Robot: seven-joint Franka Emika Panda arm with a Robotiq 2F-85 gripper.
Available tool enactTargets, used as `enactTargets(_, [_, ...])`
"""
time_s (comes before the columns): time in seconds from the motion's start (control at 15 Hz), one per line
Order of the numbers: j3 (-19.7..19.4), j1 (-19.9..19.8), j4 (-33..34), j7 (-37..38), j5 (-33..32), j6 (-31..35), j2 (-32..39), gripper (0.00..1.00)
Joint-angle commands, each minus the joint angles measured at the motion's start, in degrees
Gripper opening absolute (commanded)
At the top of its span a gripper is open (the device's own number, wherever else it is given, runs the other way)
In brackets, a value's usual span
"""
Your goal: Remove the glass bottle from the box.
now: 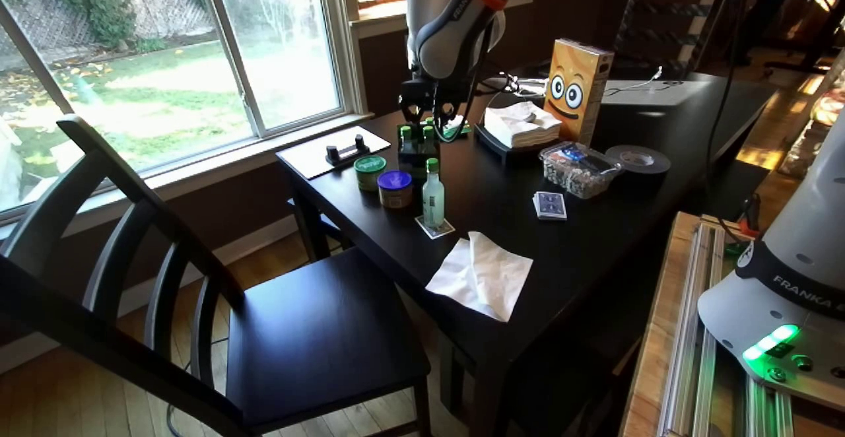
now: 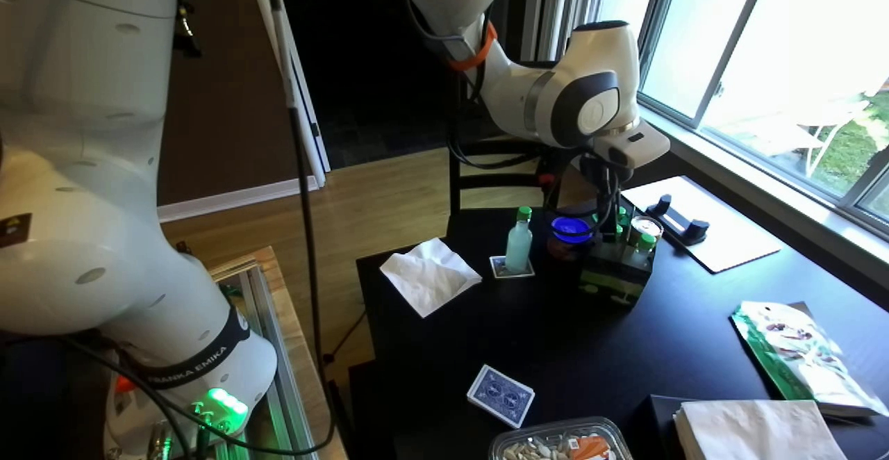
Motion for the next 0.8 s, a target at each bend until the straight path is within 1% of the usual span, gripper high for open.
enactTargets(0.0, [-1.40, 1.27, 1.83, -1.88, 2.72, 1.52, 2.19, 0.59])
enactTargets(0.07, [-1.45, 1.33, 1.93, -1.91, 2.93, 1.74, 2.51, 0.57])
enactTargets(0.2, [-1.60, 1.60, 2.07, -1.87, 3.32, 1.60, 3.01, 0.47])
enactTargets(0.33, [-2.18, 2.14, 2.08, -1.51, 2.99, 1.97, 3.32, 0.23])
enactTargets(0.4, [-2.71, 2.66, 1.91, -1.18, 2.43, 2.33, 3.14, 0.14])
enactTargets(0.47, [-3.27, 3.24, 1.72, -0.87, 2.00, 2.64, 2.82, 0.07])
enactTargets(0.53, [-4.43, 4.43, 1.14, -0.04, 1.00, 2.63, 2.05, 0.05])
enactTargets(0.6, [-5.42, 5.54, 0.55, 0.71, 0.41, 2.12, 1.24, 0.07])
enactTargets(0.73, [-7.43, 8.42, -1.51, 2.90, -0.34, -0.48, -1.78, 0.07])
